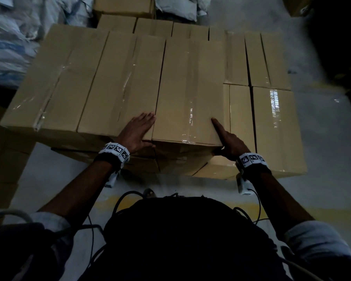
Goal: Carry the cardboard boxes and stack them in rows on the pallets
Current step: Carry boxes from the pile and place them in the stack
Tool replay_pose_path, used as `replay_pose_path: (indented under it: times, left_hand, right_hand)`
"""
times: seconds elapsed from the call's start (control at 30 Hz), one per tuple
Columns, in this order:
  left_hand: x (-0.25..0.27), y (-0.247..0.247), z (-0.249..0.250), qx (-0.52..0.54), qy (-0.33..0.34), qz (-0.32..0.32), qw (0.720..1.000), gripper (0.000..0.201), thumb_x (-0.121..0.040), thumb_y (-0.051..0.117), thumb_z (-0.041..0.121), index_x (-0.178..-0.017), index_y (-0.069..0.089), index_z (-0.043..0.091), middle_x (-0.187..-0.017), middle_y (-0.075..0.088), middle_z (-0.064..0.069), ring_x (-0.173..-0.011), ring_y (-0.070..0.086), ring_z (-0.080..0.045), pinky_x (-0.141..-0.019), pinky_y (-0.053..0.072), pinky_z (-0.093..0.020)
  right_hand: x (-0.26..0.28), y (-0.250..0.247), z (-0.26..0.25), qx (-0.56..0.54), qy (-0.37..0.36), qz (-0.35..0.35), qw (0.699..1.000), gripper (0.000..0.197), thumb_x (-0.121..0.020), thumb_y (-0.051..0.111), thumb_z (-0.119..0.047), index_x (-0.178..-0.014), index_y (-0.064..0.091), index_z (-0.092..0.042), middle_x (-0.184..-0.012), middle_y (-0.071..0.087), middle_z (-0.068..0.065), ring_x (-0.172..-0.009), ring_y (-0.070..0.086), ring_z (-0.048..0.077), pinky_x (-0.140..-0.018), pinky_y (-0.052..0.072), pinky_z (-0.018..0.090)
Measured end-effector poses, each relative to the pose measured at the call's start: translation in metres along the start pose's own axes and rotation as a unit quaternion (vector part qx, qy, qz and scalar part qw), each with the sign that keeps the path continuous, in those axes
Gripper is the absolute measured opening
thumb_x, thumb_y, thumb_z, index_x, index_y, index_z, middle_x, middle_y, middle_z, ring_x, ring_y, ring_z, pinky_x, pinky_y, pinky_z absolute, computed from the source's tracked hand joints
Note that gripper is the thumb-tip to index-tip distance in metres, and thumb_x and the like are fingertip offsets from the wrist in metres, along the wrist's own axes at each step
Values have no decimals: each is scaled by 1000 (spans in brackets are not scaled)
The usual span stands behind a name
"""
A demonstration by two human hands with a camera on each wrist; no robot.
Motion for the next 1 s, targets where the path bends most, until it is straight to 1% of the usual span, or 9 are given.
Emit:
replay_pose_path:
  times: [0.17, 0.33, 0.4, 0.53, 0.6, 0.7, 0.77, 0.87, 1.0]
  left_hand:
    - [-1, 2, -1, -9, 4, 2, 1000, 112, -82, 75, 57, -164, 10, 18, -172, 6, -2, -158, 6, -25, -127, 15, -48]
    - [-1, -2, 1, -10, 4, 4, 1000, 112, -83, 76, 56, -164, 10, 17, -172, 6, -3, -158, 6, -24, -126, 10, -43]
    - [-1, -2, 2, -6, 2, -2, 1000, 112, -83, 76, 55, -164, 9, 17, -172, 5, -2, -158, 5, -23, -127, 11, -45]
    - [2, -6, 8, 7, -17, -11, 1000, 112, -83, 79, 49, -164, 9, 18, -172, 4, -2, -158, 4, -24, -127, 11, -47]
    - [4, -9, 13, -1, -37, -17, 999, 110, -85, 78, 47, -165, 8, 19, -172, 2, -2, -158, 4, -25, -126, 12, -47]
    - [15, -14, 19, 13, -63, -17, 998, 103, -88, 74, 49, -165, 10, 23, -172, 3, -1, -158, 8, -26, -125, 17, -52]
    - [30, -18, 25, 53, -88, 14, 995, 95, -90, 73, 48, -163, 18, 24, -172, 7, 0, -157, 13, -26, -125, 19, -51]
    - [59, -23, 32, 126, -134, 72, 980, 87, -89, 77, 42, -160, 31, 23, -171, 16, 2, -155, 19, -23, -125, 18, -51]
    - [101, -31, 36, 136, -141, 116, 974, 76, -87, 79, 40, -153, 47, 19, -164, 36, -3, -149, 35, -26, -121, 29, -55]
  right_hand:
    - [1, -1, -2, 4, 3, -1, 1000, 138, -78, 87, -12, -152, -19, -58, -150, 48, 21, -121, 60, 40, -100, 52, 61]
    - [3, -2, -3, 2, 7, -4, 1000, 137, -78, 87, -12, -154, -19, -55, -150, 48, 20, -122, 59, 40, -100, 51, 60]
    - [4, -3, -3, 3, 6, -6, 1000, 136, -78, 87, -13, -155, -18, -53, -151, 46, 20, -124, 58, 40, -101, 51, 60]
    - [1, -4, -5, 6, 24, -29, 999, 139, -73, 92, -27, -154, -17, -54, -161, 33, 20, -135, 48, 43, -107, 45, 61]
    - [-1, -6, -6, 8, 36, -26, 999, 134, -70, 90, -48, -157, -11, -50, -165, 20, 23, -144, 35, 47, -112, 39, 64]
    - [0, -17, -18, 40, 22, 46, 998, 121, -67, 75, -77, -162, 12, -36, -168, 10, 22, -152, 14, 46, -118, 26, 66]
    - [7, -26, -36, 51, 1, 107, 993, 112, -71, 70, -78, -161, 22, -33, -171, 4, 15, -156, 4, 42, -120, 18, 65]
    - [18, -31, -71, 38, -52, 180, 982, 97, -78, 66, -78, -157, 33, -32, -171, 7, 10, -157, 3, 37, -120, 16, 63]
    - [25, -7, -129, 18, -146, 169, 975, 80, -86, 63, -71, -153, 41, -32, -170, 16, 10, -157, 11, 34, -122, 17, 62]
Point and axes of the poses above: each hand's wrist, its own x-axis away from the middle knuckle, its own y-axis out of the palm, z = x × y, the point moved 5 cm from there along -x, towards the middle knuckle
